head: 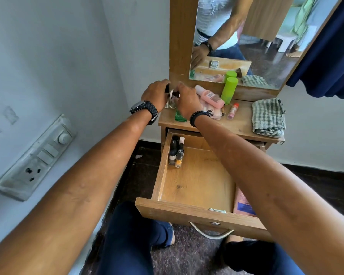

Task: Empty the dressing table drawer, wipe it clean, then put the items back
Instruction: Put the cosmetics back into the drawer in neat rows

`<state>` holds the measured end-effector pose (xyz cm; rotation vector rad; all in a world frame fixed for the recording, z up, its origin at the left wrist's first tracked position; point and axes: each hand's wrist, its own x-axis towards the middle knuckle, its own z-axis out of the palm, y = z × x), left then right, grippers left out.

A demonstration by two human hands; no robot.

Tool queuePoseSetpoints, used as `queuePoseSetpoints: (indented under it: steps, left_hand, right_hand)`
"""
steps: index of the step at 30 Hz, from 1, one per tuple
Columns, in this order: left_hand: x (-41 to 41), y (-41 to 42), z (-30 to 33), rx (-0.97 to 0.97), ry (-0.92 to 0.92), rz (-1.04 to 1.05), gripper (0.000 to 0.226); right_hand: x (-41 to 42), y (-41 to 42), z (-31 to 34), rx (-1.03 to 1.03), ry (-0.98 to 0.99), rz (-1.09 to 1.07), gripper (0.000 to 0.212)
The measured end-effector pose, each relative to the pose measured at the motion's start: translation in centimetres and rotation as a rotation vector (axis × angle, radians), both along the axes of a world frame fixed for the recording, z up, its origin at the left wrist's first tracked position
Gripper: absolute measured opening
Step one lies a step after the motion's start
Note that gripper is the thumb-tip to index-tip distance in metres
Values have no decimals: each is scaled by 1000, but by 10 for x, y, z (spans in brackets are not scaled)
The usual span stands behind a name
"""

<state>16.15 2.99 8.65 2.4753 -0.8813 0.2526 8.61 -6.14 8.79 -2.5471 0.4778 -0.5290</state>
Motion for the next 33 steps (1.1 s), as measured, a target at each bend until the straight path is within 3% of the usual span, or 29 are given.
queuePoseSetpoints:
  steps: [7,17,26,33]
  left_hand:
    - [-9,11,4,-167,-44,58,17]
    - [-74,63,20,-280,-7,-47,26]
    - [-138,95,-22,-78,201,-193,24]
    - [-139,91,-64,50,241,-159,19]
  right_hand:
    - [-6,-2,-5,112,-176,9,16]
    - [-72,9,13,328,-300,93,27]
    - [-148,24,-28,370,-111,166,31]
    - [-163,29,-78,370,104,154,17]
